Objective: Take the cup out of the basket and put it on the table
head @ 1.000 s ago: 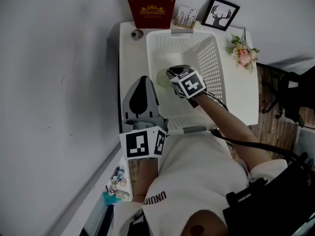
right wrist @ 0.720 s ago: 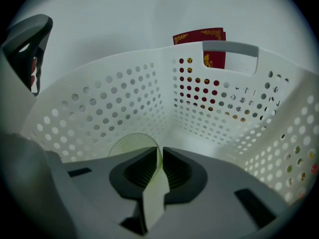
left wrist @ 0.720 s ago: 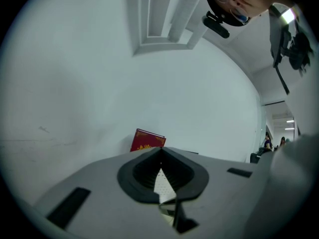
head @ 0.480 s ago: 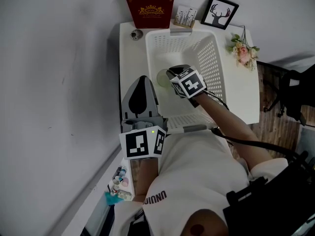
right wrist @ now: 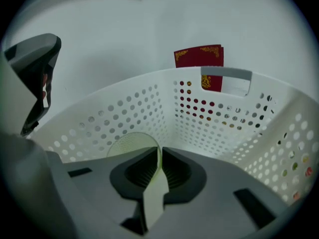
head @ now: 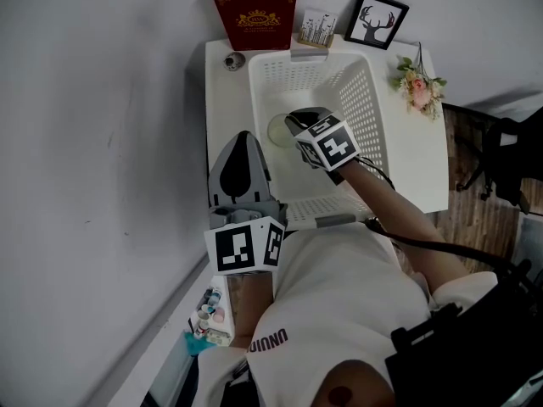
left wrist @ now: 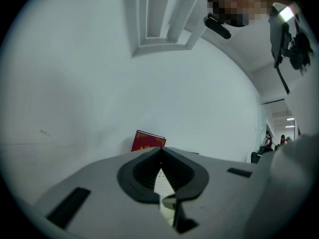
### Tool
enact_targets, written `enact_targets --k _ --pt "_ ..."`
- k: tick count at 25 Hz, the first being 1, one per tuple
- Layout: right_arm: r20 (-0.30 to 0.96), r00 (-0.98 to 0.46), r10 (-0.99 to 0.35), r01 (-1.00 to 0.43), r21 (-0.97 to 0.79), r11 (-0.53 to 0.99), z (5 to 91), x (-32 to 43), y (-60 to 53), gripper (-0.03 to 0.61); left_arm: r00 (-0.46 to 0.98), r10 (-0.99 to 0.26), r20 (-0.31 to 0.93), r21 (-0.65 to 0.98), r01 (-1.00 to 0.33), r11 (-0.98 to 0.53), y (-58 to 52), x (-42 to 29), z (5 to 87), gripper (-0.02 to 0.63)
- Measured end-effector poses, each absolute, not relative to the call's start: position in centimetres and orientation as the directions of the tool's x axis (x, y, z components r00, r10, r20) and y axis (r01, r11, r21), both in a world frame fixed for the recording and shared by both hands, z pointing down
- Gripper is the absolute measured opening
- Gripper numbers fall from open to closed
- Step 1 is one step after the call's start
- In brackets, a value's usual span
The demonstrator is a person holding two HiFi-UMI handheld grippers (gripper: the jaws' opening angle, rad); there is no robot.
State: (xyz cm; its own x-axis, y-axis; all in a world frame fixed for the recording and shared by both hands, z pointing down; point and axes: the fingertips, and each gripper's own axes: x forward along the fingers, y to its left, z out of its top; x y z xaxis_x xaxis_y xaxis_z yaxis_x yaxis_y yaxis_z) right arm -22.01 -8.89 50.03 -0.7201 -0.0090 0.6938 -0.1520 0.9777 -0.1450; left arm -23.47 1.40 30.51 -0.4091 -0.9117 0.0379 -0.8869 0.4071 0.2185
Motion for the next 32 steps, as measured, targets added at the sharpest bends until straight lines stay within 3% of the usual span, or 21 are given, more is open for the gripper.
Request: enact_targets --k 32 --pt "0.516 -0.853 -0.083 -0.210 -0.194 0.958 41.9 -20.8 -9.9 0.043 -0.368 -0.929 0.036 0.188 -0.911 0.368 0.4 -22.2 29.2 0.012"
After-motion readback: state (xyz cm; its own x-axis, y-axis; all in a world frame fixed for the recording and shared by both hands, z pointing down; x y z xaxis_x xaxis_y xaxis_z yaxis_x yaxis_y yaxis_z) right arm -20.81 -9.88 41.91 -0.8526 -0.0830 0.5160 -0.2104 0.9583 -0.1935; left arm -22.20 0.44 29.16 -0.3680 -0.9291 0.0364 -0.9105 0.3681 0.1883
